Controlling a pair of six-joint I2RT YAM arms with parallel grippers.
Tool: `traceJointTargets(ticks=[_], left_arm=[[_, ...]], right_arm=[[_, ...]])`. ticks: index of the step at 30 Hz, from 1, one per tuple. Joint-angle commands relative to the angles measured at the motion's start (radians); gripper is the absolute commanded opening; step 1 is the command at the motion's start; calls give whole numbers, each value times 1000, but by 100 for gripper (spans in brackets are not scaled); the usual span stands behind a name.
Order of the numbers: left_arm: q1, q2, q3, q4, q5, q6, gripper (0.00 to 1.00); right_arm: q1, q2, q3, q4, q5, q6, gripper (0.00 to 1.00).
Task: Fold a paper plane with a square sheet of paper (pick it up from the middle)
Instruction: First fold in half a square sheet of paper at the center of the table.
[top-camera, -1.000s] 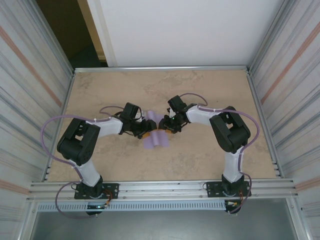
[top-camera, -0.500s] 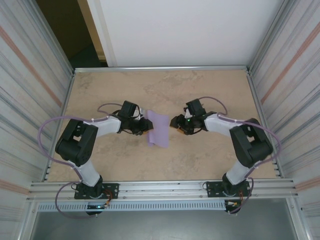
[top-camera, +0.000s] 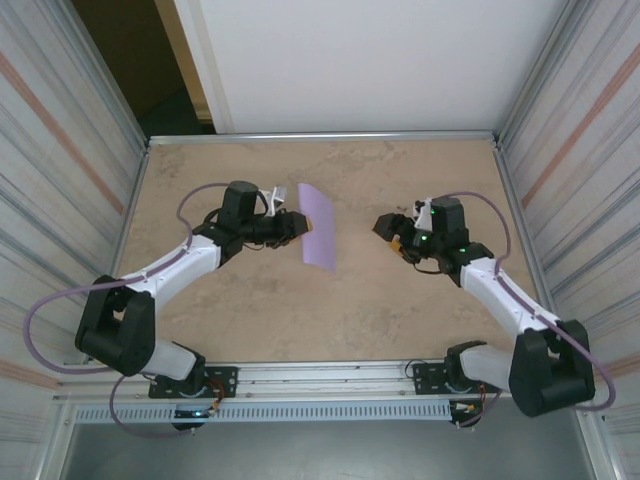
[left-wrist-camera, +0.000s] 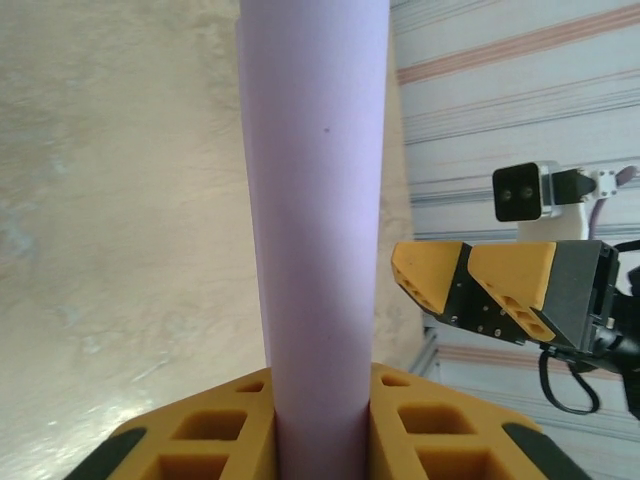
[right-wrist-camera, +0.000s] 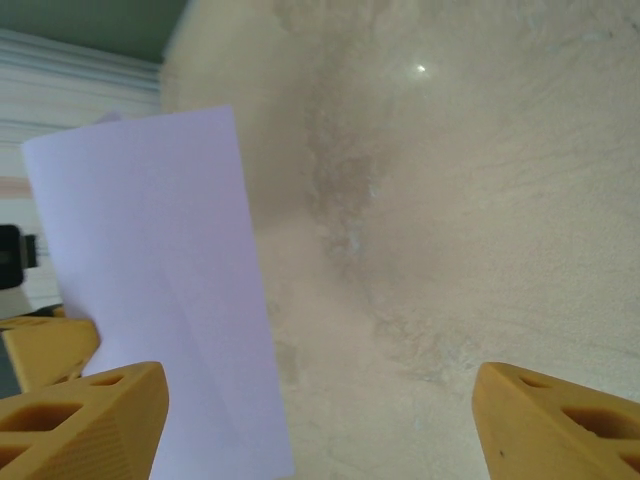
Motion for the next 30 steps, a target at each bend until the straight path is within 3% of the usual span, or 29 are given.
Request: traceJointTargets(ticks=[1,10,15,30], left_arm=[[-21,-8,47,77,73,-83,24],[-39,75,75,323,186,-268,23],[-26,145,130,325,243,-278,23],[20,302,188,374,308,-340,22]], right_arm=[[-32,-47,-29,-10,-97,50,81],[-46,50,-73,324,-234,241,86],[-48,173,-39,508,-288,340,87],[-26,367,23,671,-369,403,78]])
